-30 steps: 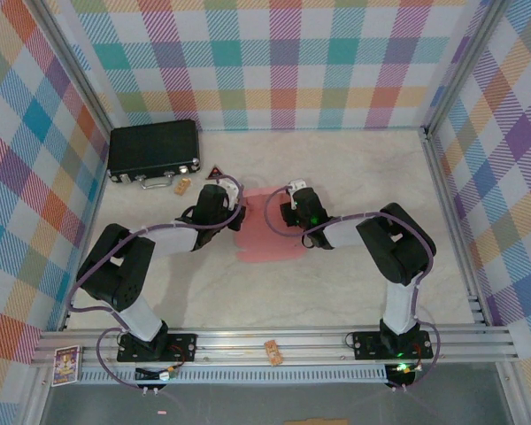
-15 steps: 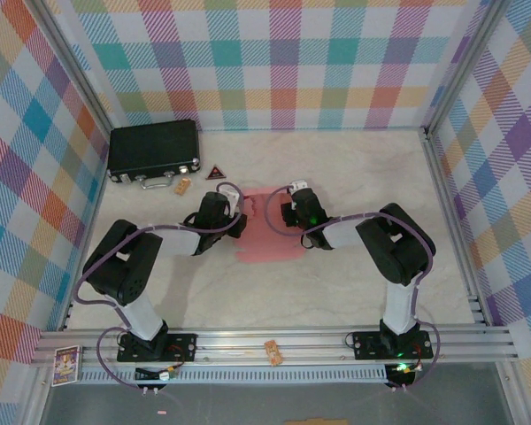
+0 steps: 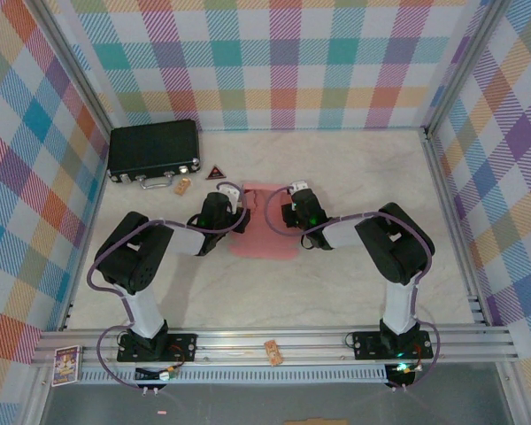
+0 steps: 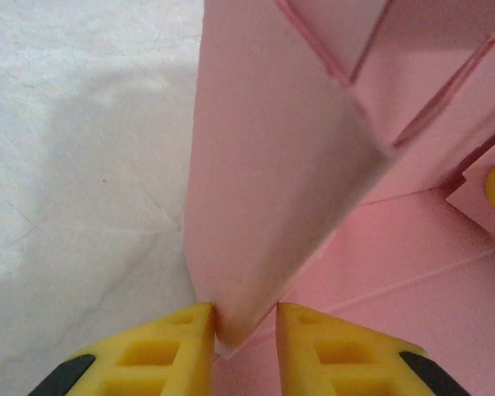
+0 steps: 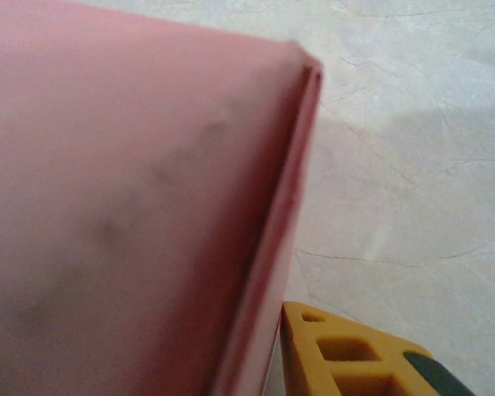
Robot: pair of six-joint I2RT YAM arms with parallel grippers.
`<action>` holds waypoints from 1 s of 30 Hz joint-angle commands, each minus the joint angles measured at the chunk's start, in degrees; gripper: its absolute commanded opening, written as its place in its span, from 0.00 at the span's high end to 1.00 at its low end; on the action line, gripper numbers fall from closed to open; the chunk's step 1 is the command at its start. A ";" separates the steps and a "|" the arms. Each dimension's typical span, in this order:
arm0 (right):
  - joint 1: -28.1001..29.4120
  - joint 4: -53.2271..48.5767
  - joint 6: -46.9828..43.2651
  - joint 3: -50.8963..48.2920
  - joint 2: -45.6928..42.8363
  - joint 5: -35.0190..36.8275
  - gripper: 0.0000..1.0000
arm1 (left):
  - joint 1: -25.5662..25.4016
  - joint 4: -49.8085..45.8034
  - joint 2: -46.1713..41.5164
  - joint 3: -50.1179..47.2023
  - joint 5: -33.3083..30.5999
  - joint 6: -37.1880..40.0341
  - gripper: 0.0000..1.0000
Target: Fold the paper box
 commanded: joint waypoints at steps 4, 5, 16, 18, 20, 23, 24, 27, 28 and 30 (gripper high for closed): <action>0.58 -2.75 -0.49 2.39 0.84 -1.03 0.73 | -0.57 6.84 0.37 -0.76 -0.17 0.06 0.73; 0.58 -2.82 -0.45 2.41 0.83 -1.03 0.73 | -0.50 6.45 0.65 -0.40 -0.34 0.27 0.73; 0.61 -5.96 -0.28 3.71 0.74 -0.66 0.73 | -0.22 6.66 1.67 0.27 -1.56 0.18 0.69; 0.58 -6.57 -0.27 3.99 0.83 -0.59 0.73 | -0.01 6.76 1.38 0.14 -1.60 0.00 0.69; 0.58 -6.66 -0.36 4.00 0.90 -0.59 0.73 | 0.12 6.66 1.22 0.23 -1.36 -0.37 0.69; 0.58 -6.70 -0.41 3.82 0.66 -0.59 0.73 | 0.29 6.51 1.29 0.48 -0.70 -0.54 0.67; 0.59 -6.63 -0.43 3.82 0.59 -0.66 0.73 | 0.31 6.44 1.31 0.50 -0.59 -0.67 0.67; 0.70 -7.13 -0.64 3.92 0.57 -1.10 0.73 | 0.49 6.90 1.13 0.58 -0.13 -1.73 0.65; 0.68 -7.28 -0.63 3.91 0.48 -1.18 0.73 | 0.60 6.86 1.13 0.66 0.07 -2.07 0.65; 0.69 -7.29 -0.71 3.82 0.42 -1.20 0.73 | 0.57 6.54 1.12 1.17 0.17 -2.33 0.65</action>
